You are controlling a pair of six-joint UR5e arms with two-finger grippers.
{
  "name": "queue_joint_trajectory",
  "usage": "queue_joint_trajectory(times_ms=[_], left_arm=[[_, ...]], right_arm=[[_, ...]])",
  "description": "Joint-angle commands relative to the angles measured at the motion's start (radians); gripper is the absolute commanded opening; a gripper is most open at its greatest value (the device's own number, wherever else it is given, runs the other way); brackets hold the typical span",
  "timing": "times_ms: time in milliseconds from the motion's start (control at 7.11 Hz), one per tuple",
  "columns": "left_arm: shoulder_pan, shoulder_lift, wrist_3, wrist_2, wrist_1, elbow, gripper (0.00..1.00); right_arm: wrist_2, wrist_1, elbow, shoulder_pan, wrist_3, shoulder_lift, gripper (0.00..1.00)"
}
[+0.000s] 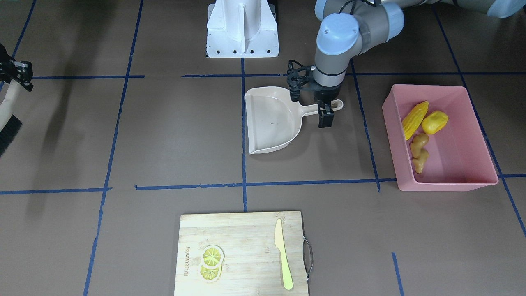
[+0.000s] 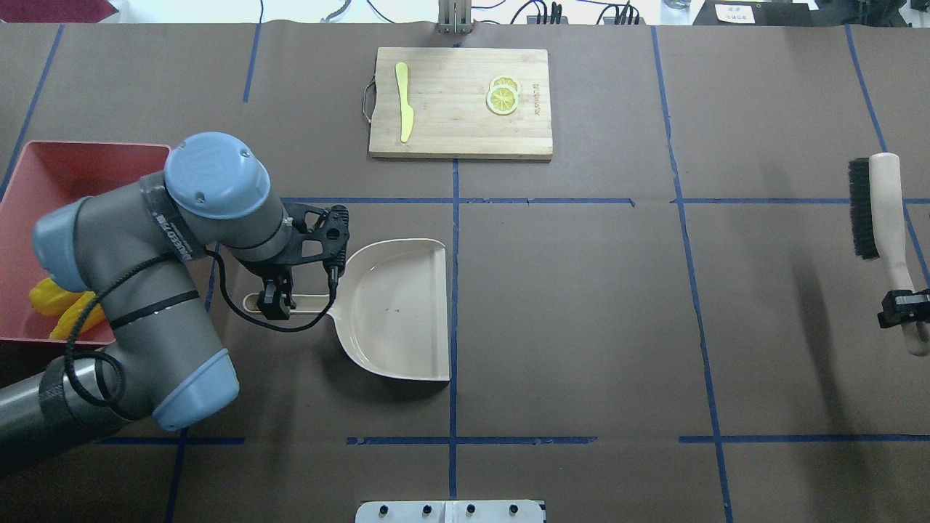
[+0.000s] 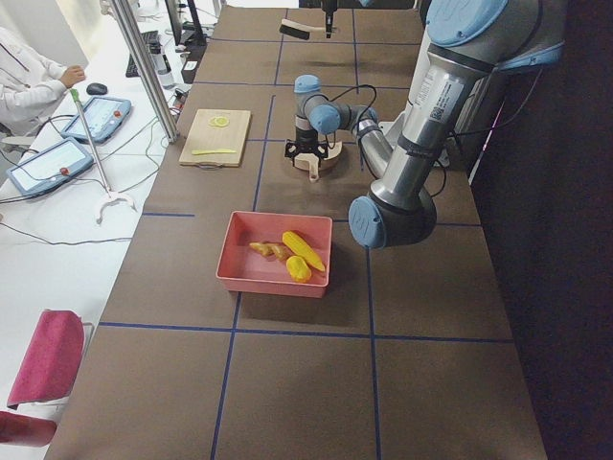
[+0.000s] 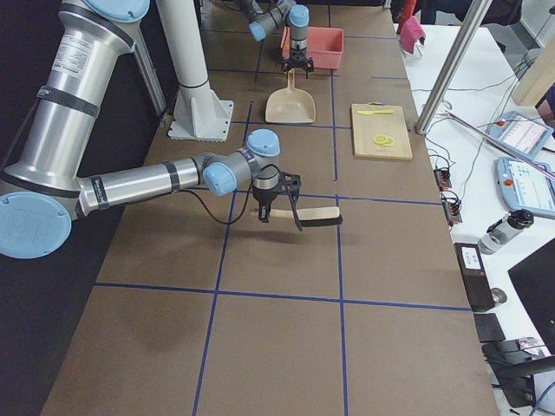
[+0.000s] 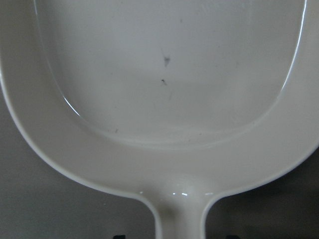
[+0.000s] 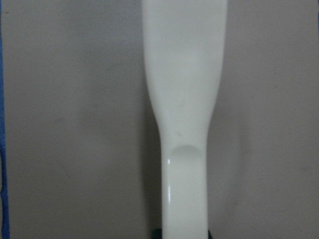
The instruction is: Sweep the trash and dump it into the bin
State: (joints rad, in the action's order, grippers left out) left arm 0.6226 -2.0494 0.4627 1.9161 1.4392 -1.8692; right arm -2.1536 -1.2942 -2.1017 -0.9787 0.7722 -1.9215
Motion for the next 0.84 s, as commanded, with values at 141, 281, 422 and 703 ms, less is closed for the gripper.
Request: queue_joint_trajectory(times_ms=[141,281,422,703], left_arm=[[0.187,0.122,-0.082,0.071,-0.005,-0.044,1.00],[0.274,0.147,-0.184,0.146,-0.008,-0.030,1.00],[0.361,0.185,-0.261,0.208,-0.023,-0.022,1.00],[0.417,0.199,-0.269,0.225,-0.032,-0.025,1.00]], right_arm=[[-0.056,0.273,0.205,0.000,0.001,-0.036,0.00],[-0.084,0.341,0.274,0.000,0.002,-0.036,0.00],[-0.094,0.348,0.299,0.000,-0.001,-0.036,0.02],[-0.175,0.349,0.304,-0.002,-0.008,-0.062,0.03]])
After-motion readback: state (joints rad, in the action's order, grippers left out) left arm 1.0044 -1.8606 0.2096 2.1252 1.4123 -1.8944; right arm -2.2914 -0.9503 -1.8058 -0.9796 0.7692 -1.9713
